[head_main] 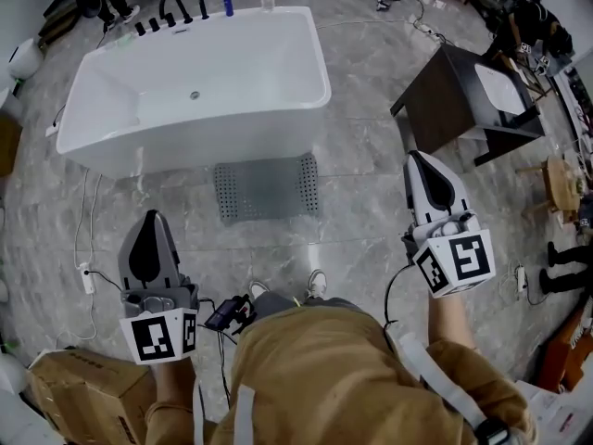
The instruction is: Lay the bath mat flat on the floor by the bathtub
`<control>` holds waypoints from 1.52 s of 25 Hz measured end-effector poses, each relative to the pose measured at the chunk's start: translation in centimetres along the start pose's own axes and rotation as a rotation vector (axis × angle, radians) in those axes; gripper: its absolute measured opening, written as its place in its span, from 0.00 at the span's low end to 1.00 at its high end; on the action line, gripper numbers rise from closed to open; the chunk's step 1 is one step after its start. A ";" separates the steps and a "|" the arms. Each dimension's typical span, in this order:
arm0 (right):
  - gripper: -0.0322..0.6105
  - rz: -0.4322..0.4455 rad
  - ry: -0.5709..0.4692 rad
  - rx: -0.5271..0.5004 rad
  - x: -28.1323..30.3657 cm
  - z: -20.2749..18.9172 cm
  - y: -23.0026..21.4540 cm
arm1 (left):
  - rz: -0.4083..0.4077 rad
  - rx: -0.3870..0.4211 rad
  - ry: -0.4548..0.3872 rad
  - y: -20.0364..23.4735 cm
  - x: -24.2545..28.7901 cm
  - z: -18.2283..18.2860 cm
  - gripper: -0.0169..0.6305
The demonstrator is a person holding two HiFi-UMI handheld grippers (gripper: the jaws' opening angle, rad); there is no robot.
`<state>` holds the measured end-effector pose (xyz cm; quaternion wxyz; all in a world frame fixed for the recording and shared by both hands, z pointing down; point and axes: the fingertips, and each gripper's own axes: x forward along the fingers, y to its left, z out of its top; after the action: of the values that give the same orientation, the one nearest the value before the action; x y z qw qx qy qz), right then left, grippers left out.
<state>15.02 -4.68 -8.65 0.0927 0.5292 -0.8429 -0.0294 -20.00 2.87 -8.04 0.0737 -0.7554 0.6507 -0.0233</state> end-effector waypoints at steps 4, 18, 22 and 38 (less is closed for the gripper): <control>0.06 -0.012 -0.029 -0.008 -0.6 1.3 -0.4 | 0.026 -0.050 -0.003 1.2 -1.0 1.1 0.03; 0.06 -0.032 -0.044 0.016 -1.1 1.7 0.0 | 0.034 -0.010 0.002 1.5 -1.5 2.1 0.03; 0.06 -0.027 -0.038 0.019 -0.9 1.5 0.0 | 0.021 -0.012 0.004 1.1 -0.7 2.2 0.03; 0.06 -0.011 -0.007 -0.004 -0.9 0.4 0.6 | -0.006 -0.017 0.017 0.0 0.2 1.3 0.03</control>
<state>14.83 -3.65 -9.07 0.0904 0.5336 -0.8402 -0.0334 -19.81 2.74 -9.30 0.0618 -0.7577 0.6492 -0.0242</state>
